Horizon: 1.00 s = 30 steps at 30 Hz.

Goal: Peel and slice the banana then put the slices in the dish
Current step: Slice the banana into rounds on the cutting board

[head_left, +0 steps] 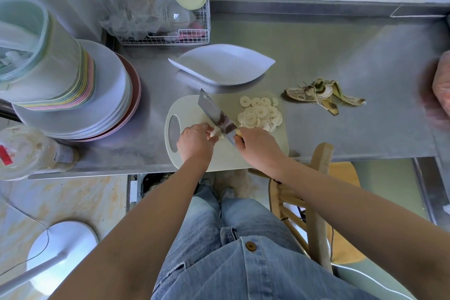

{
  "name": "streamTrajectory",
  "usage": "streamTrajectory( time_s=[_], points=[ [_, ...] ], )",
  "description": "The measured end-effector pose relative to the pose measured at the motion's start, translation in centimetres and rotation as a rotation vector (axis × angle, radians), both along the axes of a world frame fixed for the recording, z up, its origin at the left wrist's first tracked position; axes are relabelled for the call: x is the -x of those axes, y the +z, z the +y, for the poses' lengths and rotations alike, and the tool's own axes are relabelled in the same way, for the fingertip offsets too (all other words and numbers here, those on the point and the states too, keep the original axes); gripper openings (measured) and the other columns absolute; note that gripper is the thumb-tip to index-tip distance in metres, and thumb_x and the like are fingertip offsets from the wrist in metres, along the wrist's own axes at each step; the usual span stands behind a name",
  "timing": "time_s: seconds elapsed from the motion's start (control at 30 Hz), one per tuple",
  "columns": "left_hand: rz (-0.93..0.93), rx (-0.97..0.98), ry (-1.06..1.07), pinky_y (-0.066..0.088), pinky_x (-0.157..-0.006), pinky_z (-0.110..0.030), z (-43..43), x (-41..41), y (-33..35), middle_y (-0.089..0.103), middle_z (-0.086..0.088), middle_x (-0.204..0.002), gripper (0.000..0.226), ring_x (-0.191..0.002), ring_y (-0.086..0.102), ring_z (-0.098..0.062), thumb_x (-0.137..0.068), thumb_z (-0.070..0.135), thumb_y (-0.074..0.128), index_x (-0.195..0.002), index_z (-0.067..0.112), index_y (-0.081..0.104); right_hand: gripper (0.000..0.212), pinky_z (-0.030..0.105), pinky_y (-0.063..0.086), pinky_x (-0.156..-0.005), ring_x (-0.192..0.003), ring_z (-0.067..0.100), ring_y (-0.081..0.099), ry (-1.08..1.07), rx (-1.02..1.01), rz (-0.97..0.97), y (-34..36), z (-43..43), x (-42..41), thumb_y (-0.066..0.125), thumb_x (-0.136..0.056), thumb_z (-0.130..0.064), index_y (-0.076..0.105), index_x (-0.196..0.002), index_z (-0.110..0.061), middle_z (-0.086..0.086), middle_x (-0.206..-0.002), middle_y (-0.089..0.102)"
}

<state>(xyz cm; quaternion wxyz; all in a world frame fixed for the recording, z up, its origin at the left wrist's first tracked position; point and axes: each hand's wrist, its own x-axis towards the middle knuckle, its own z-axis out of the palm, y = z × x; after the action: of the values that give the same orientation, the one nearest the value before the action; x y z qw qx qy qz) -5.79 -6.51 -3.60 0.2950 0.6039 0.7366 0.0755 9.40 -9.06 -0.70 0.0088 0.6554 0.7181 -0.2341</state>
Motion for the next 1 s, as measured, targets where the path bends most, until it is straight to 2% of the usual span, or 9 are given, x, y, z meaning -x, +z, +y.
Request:
streamTrajectory(
  time_s=[0.13,0.33,0.47,0.63,0.87,1.0],
  points=[
    [-0.01,0.017,0.011,0.052,-0.076,-0.031,0.0,0.1,0.0,0.072,0.006,-0.094,0.018,-0.094,0.064,-0.02,-0.084,0.032,0.071,-0.101,0.026,0.071,0.022,0.03,0.029,-0.057,-0.064,0.023,0.042,-0.018,0.011,0.006,-0.8,-0.1,0.4,0.037,-0.098,-0.022,0.041,-0.079,-0.012,-0.003,-0.059,0.029],
    [-0.016,0.013,0.011,0.055,-0.076,-0.035,0.0,0.1,-0.1,0.073,0.005,-0.091,0.016,-0.09,0.065,-0.02,-0.082,0.033,0.071,-0.096,0.027,0.071,0.028,0.031,0.03,-0.06,-0.066,0.024,0.044,-0.033,0.019,0.0,-1.6,-0.5,0.8,0.036,-0.1,-0.024,0.054,-0.09,-0.006,0.003,-0.066,0.041],
    [-0.016,-0.001,0.004,0.054,-0.074,-0.035,0.0,0.2,-0.2,0.072,0.005,-0.091,0.018,-0.09,0.064,-0.02,-0.082,0.035,0.071,-0.098,0.026,0.069,0.025,0.03,0.027,-0.057,-0.059,0.022,0.04,-0.035,0.005,0.014,-1.1,-0.2,0.5,0.037,-0.099,-0.024,0.04,-0.076,-0.013,-0.005,-0.055,0.027],
    [-0.011,-0.013,0.008,0.054,-0.072,-0.036,-0.1,0.3,-0.5,0.071,0.008,-0.088,0.02,-0.088,0.063,-0.016,-0.082,0.037,0.072,-0.096,0.025,0.065,0.028,0.027,0.017,-0.045,-0.046,0.011,0.029,-0.077,-0.022,0.044,0.1,0.2,0.2,0.04,-0.097,-0.025,0.037,-0.072,-0.013,-0.003,-0.053,0.029],
    [0.007,-0.016,-0.007,0.056,-0.073,-0.037,0.0,0.3,-0.6,0.071,0.009,-0.088,0.019,-0.087,0.064,-0.016,-0.082,0.039,0.072,-0.095,0.026,0.066,0.026,0.026,0.019,-0.045,-0.048,0.009,0.03,-0.042,-0.002,0.024,0.7,0.0,0.3,0.038,-0.099,-0.026,0.038,-0.076,-0.014,-0.004,-0.055,0.03],
    [0.008,-0.022,-0.009,0.056,-0.073,-0.036,0.0,0.3,-0.7,0.071,0.01,-0.088,0.019,-0.087,0.064,-0.015,-0.082,0.038,0.072,-0.095,0.025,0.067,0.024,0.028,0.023,-0.047,-0.053,0.017,0.037,-0.024,-0.013,0.01,0.7,-0.2,0.4,0.037,-0.099,-0.026,0.037,-0.078,-0.015,-0.005,-0.055,0.029]
  ],
)
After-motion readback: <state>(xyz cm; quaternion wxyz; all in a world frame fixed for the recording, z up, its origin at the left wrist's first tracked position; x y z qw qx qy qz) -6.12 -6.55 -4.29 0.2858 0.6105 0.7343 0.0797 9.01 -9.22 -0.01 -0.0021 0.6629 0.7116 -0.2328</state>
